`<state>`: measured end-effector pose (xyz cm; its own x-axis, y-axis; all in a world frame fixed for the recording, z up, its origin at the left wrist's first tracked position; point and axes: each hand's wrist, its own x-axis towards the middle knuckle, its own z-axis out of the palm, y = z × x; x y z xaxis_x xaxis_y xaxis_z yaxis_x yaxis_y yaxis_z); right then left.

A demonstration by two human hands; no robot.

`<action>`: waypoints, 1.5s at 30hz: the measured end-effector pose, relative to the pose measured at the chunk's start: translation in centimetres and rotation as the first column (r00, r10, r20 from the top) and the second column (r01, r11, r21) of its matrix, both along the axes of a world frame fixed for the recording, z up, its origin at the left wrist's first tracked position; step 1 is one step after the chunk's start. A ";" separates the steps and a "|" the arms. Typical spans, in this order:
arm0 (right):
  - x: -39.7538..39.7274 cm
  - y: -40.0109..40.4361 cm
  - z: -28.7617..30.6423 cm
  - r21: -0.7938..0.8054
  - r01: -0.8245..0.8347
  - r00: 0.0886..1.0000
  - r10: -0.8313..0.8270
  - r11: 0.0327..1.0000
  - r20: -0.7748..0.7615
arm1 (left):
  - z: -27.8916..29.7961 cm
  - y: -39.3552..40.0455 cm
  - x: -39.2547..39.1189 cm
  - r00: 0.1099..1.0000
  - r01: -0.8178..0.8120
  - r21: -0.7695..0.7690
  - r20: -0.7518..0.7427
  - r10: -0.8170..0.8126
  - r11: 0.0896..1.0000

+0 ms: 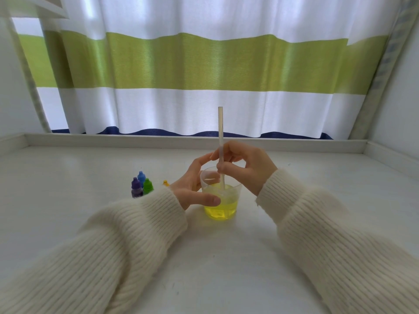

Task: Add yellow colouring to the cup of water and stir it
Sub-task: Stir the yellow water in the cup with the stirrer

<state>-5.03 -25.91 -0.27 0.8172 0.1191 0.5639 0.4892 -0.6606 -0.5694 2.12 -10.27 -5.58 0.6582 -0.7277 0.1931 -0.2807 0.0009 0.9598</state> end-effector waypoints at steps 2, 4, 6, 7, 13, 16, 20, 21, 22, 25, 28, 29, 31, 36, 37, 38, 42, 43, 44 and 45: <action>-0.1 0.0 0.0 0.004 -0.006 1.000 0.006 1.000 -0.005 | 0.0 0.0 0.1 1.000 0.022 0.005 0.014 -0.022 1.000; -0.2 0.1 0.1 0.007 -0.010 1.000 0.010 1.000 -0.008 | 0.0 0.0 0.1 0.999 0.031 0.009 0.022 -0.032 0.999; -0.2 0.2 0.2 0.000 -0.009 1.000 0.009 1.000 -0.007 | 0.1 0.0 0.0 0.999 0.027 0.017 0.029 -0.027 0.999; -0.3 0.3 0.2 -0.006 -0.009 1.000 0.009 1.000 -0.004 | 0.1 0.0 0.0 0.999 0.022 0.020 0.033 -0.022 1.000; -0.1 0.3 0.2 -0.030 0.002 1.000 -0.002 1.000 0.021 | 0.2 0.0 -0.1 1.000 0.001 0.012 0.021 -0.001 1.000; 0.3 0.1 0.0 -0.053 0.030 0.999 -0.028 0.998 0.038 | 0.3 0.0 -0.3 1.000 -0.002 0.014 0.016 0.001 1.000; 0.6 -0.2 0.0 -0.121 0.079 0.995 -0.071 0.990 0.066 | 0.5 0.0 -0.6 1.000 -0.012 0.016 0.000 0.012 1.000; 0.6 -0.3 0.0 -0.133 0.089 0.994 -0.079 0.987 0.075 | 0.5 0.0 -0.5 1.000 -0.013 0.019 0.001 0.013 1.000; 0.7 -0.4 0.0 -0.144 0.101 0.992 -0.089 0.984 0.087 | 0.4 -0.1 -0.5 1.000 -0.014 0.022 0.001 0.014 1.000; 0.7 -0.6 -0.1 -0.184 0.150 0.984 -0.128 0.972 0.123 | 0.2 0.0 -0.1 1.000 -0.013 0.028 -0.005 0.014 1.000; 0.8 -0.8 0.0 -0.211 0.188 0.977 -0.160 0.959 0.143 | 0.2 0.1 -0.1 1.000 -0.015 0.027 -0.019 0.016 1.000; 0.7 -0.9 0.0 -0.214 0.194 0.975 -0.165 0.957 0.147 | 0.2 0.1 -0.2 1.000 -0.014 0.028 -0.023 0.015 1.000; 0.7 -0.9 0.0 -0.203 0.194 0.975 -0.165 0.960 0.151 | 0.3 0.1 -0.3 1.000 -0.015 0.026 -0.026 0.016 1.000; 0.3 -0.7 0.2 -0.175 0.160 0.982 -0.139 0.971 0.128 | 0.3 0.0 -0.4 0.999 -0.021 0.017 -0.029 0.022 1.000; 0.2 -0.6 0.2 -0.169 0.148 0.984 -0.128 0.974 0.124 | 0.3 0.0 -0.4 0.999 -0.020 0.014 -0.029 0.020 1.000; 0.0 -0.5 0.3 -0.164 0.133 0.987 -0.115 0.977 0.117 | 0.3 0.1 -0.4 0.999 -0.018 0.010 -0.031 0.018 1.000; -0.4 -0.1 0.3 -0.133 0.065 0.996 -0.057 0.989 0.063 | 0.1 0.1 -0.2 1.000 -0.007 0.007 -0.025 0.007 1.000; -0.4 -0.1 0.4 -0.123 0.053 0.998 -0.047 0.991 0.051 | 0.1 0.1 -0.2 1.000 -0.004 0.007 -0.022 0.004 1.000; -0.4 0.0 0.4 -0.110 0.042 0.998 -0.038 0.993 0.042 | 0.1 0.1 -0.1 1.000 -0.004 0.007 -0.021 0.004 1.000; -0.5 0.1 0.4 -0.093 0.033 0.999 -0.030 0.995 0.034 | 0.1 0.1 -0.1 1.000 -0.005 0.007 -0.018 0.005 1.000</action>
<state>-5.51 -25.84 0.10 0.8030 0.1470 0.5776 0.4842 -0.7259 -0.4884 2.03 -10.19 -5.52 0.6649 -0.7258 0.1764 -0.2635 -0.0070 0.9646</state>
